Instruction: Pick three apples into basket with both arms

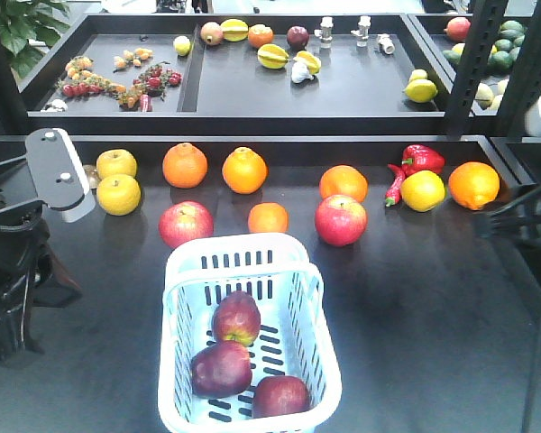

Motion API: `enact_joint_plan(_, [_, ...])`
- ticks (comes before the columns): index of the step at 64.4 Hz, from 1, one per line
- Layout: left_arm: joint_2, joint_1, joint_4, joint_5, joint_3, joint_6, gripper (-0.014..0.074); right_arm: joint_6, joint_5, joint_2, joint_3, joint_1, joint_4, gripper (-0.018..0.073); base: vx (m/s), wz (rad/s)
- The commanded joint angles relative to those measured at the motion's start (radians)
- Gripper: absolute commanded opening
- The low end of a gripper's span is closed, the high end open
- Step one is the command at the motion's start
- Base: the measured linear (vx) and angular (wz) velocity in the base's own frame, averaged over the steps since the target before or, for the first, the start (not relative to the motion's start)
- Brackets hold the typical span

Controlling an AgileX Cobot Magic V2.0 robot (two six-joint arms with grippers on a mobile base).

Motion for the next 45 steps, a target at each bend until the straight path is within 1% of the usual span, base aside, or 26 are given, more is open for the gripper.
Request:
enact_joint_plan(1, [-0.025, -0.004, -0.022, -0.032, -0.021, -0.002, -0.0006, -0.026, -0.066, -0.038, -0.017, -0.04, -0.004, 0.0158, 0.0, 0.0])
enact_joint_plan(6, [-0.025, -0.004, -0.022, -0.032, -0.021, -0.002, -0.0006, -0.047, -0.107, -0.065, 0.018, -0.059, -0.01, 0.0109, 0.0, 0.0])
enact_joint_plan(16, [-0.025, -0.004, -0.022, -0.032, -0.021, -0.002, -0.0006, -0.071, -0.237, -0.145, 0.151, -0.058, -0.017, -0.0015, 0.0, 0.0])
enact_joint_plan(24, [-0.025, -0.004, -0.022, -0.032, -0.021, -0.002, -0.0006, -0.071, -0.343, -0.202, 0.264, -0.058, -0.015, -0.0008, 0.0, 0.0])
enact_joint_plan(29, [-0.025, -0.004, -0.022, -0.032, -0.021, -0.002, -0.0006, -0.071, -0.386, -0.226, 0.32, -0.058, -0.015, -0.0008, 0.0, 0.0])
enact_joint_plan(45, [-0.025, -0.004, -0.022, -0.032, -0.021, -0.002, -0.0006, -0.071, -0.393, -0.24, 0.347, -0.058, -0.016, -0.0008, 0.0, 0.0])
